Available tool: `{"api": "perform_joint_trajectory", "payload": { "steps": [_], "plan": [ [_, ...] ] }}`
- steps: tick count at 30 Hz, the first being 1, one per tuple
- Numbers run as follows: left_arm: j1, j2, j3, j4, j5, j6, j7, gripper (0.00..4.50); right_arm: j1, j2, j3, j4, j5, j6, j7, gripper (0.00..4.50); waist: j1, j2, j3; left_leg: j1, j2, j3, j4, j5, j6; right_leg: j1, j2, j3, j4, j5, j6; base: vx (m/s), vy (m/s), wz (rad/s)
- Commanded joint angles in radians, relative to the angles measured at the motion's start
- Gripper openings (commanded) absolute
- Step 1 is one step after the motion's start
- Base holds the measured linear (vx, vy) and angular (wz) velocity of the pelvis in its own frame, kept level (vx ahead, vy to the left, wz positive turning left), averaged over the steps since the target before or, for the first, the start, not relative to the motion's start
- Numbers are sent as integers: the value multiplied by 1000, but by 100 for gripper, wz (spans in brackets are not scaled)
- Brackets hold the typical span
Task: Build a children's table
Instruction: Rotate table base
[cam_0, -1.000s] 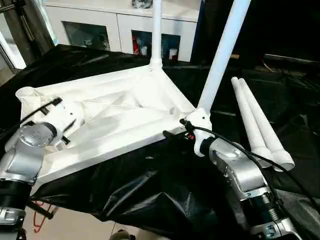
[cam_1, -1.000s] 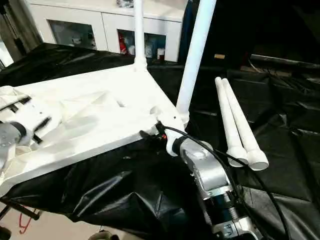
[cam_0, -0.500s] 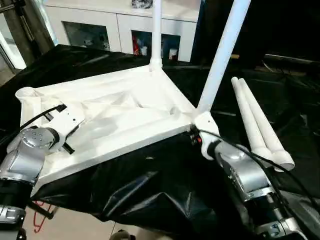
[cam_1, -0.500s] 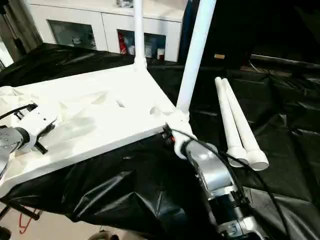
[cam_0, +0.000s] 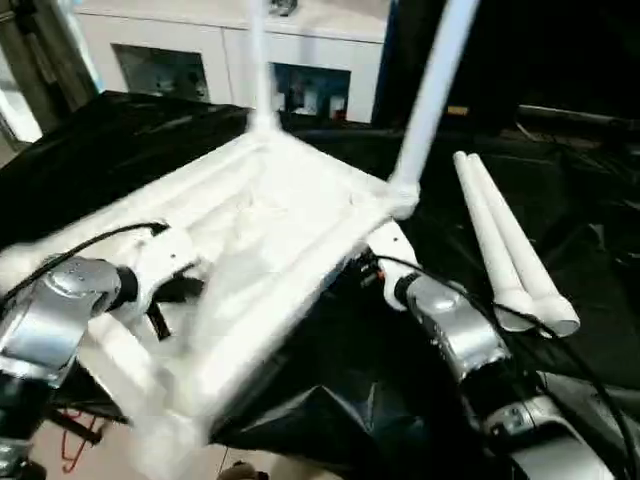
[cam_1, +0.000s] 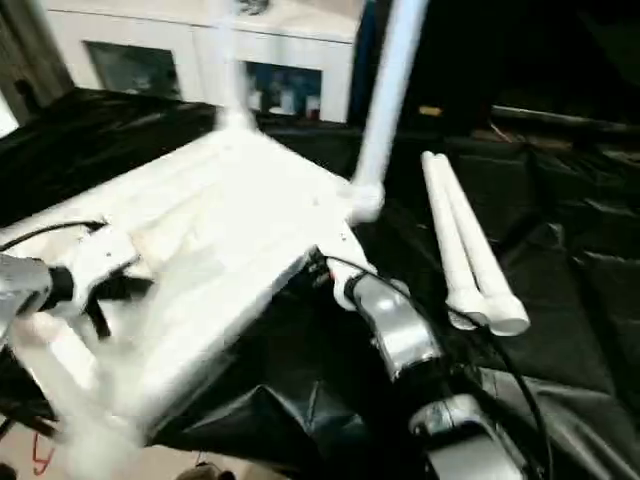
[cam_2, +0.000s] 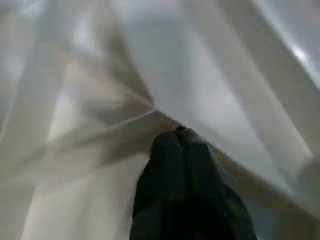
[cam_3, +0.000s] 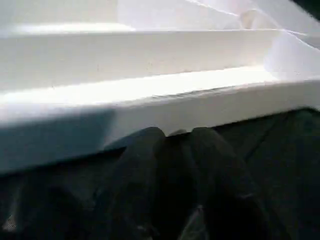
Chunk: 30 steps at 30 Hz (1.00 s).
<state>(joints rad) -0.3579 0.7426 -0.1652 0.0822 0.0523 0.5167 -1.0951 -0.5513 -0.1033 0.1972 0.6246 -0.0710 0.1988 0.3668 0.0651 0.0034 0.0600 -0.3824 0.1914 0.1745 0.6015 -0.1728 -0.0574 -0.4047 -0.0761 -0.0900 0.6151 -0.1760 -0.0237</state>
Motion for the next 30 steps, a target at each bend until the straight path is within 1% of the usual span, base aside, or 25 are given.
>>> {"api": "perform_joint_trajectory", "payload": {
  "steps": [1,2,4,5,6,9,10,11,12,14,15,16,17,18,19,20,21,22,23,24,25,26,27,28,30],
  "plan": [
    [-1,-10,-48,-63,-57,8,-77,0,-30,17,11,-6,14,-43,24,95,-1,12,-70,22,38,-14,-80,-222,-32,49,-73,63,-56,-149,-216,0,0,0],
    [-7,-20,-77,-73,-65,3,-112,0,-36,18,8,7,12,-55,28,80,-2,12,-69,22,38,-14,-81,-224,-31,49,-73,62,-58,-152,-216,0,0,0],
    [-17,-35,-94,-70,-68,-1,-123,0,-37,16,7,9,12,-59,31,68,-8,14,-69,23,37,-12,-80,-229,-29,49,-71,63,-61,-160,-215,0,0,0],
    [-30,-52,-106,-66,-73,4,-127,0,-38,15,8,10,12,-61,36,68,-8,13,-69,24,37,-12,-80,-232,-29,49,-71,63,-61,-163,-215,0,0,0],
    [-44,-67,-119,-60,-71,2,-130,0,-37,14,9,9,12,-62,41,58,-8,16,-70,24,37,-13,-79,-231,-30,51,-72,63,-60,-164,-214,0,0,0],
    [-82,-97,-144,-30,-58,-5,-128,0,-39,16,9,20,13,-79,48,35,-7,14,-70,25,37,-12,-79,-244,-32,50,-71,63,-63,-181,-210,0,0,0],
    [-117,-125,-148,21,-43,-27,-102,0,-38,20,7,26,12,-90,51,24,-7,19,-70,24,36,-13,-78,-246,-33,51,-71,63,-64,-187,-207,0,0,0],
    [-117,-125,-148,21,-43,-27,-102,0,-38,20,7,26,12,-90,51,24,-9,16,-68,24,33,-12,-79,-253,-33,50,-69,63,-68,-199,-203,0,0,0],
    [-138,-141,-149,52,-34,-42,-84,0,-38,22,7,28,10,-94,53,11,-8,14,-70,24,34,-13,-78,-251,-33,52,-70,62,-68,-202,-201,0,0,0],
    [-201,-180,-139,176,12,-114,10,0,-36,25,7,27,4,-102,49,0,-6,14,-72,26,34,-14,-77,-259,-35,52,-71,62,-69,-210,-194,0,0,0],
    [-222,-190,-137,221,29,-138,44,0,-34,25,7,25,3,-103,48,0,-10,12,-70,21,32,-14,-78,-259,-32,53,-67,61,-71,-213,-189,0,0,0],
    [-262,-200,-134,298,57,-176,109,0,-28,24,3,14,4,-101,43,0,-5,14,-73,25,34,-15,-77,-259,-31,52,-71,61,-71,-213,-187,0,0,0],
    [-280,-200,-138,328,72,-188,137,0,-25,23,1,9,4,-99,42,0,-8,11,-70,22,31,-14,-77,-263,-28,52,-67,60,-73,-223,-182,0,0,0],
    [-291,-201,-141,345,81,-193,153,0,-23,21,-1,5,5,-98,42,0,-6,12,-72,25,33,-17,-78,-276,-30,52,-69,59,-73,-240,-176,0,0,0],
    [-302,-204,-139,366,87,-198,171,0,-21,19,-2,1,6,-96,43,0,-10,9,-71,17,35,-21,-81,-275,-31,58,-73,58,-71,-251,-173,0,0,0],
    [-326,-216,-135,419,95,-217,212,0,-15,15,-5,-10,8,-93,43,0,-10,11,-71,16,35,-21,-80,-275,-31,58,-73,57,-73,-260,-171,0,0,0],
    [-345,-231,-123,467,97,-232,262,0,-9,12,-8,-20,9,-91,43,0,-8,11,-71,26,35,-18,-77,-286,-31,48,-72,58,-78,-269,-172,0,0,0],
    [-359,-243,-115,499,98,-241,296,0,-5,9,-11,-26,10,-89,44,0,-6,6,-71,24,34,-17,-76,-279,-29,50,-71,59,-78,-262,-174,0,0,0],
    [-375,-252,-115,542,112,-260,343,0,-2,7,-14,-32,12,-89,43,0,-5,7,-73,23,35,-18,-76,-272,-29,52,-73,59,-75,-257,-176,0,0,0],
    [-375,-252,-115,542,112,-260,343,0,-2,7,-14,-32,12,-89,43,0,-3,7,-73,22,35,-17,-76,-264,-25,51,-72,58,-75,-248,-174,0,0,0],
    [-399,-270,-121,622,140,-316,423,0,5,1,-19,-43,13,-87,45,0,-2,7,-74,21,35,-18,-76,-257,-22,52,-71,58,-75,-239,-171,0,0,0],
    [-408,-279,-121,658,151,-334,465,0,8,-2,-21,-50,13,-86,46,0,-1,5,-77,21,34,-18,-75,-241,-18,54,-70,58,-71,-211,-169,0,0,0],
    [-413,-286,-122,687,164,-366,512,0,11,-6,-24,-60,14,-84,47,0,-1,6,-78,19,34,-17,-74,-232,-15,55,-71,58,-70,-197,-171,0,0,0],
    [-422,-294,-118,723,170,-401,557,0,14,-11,-30,-74,16,-80,47,0,2,9,-80,19,36,-18,-72,-211,-6,55,-73,58,-68,-165,-179,0,0,0],
    [-428,-303,-108,755,179,-468,627,0,22,-27,-41,-115,22,-67,52,0,3,7,-82,15,36,-18,-71,-188,4,59,-70,57,-64,-115,-183,0,0,0]
  ]
}}
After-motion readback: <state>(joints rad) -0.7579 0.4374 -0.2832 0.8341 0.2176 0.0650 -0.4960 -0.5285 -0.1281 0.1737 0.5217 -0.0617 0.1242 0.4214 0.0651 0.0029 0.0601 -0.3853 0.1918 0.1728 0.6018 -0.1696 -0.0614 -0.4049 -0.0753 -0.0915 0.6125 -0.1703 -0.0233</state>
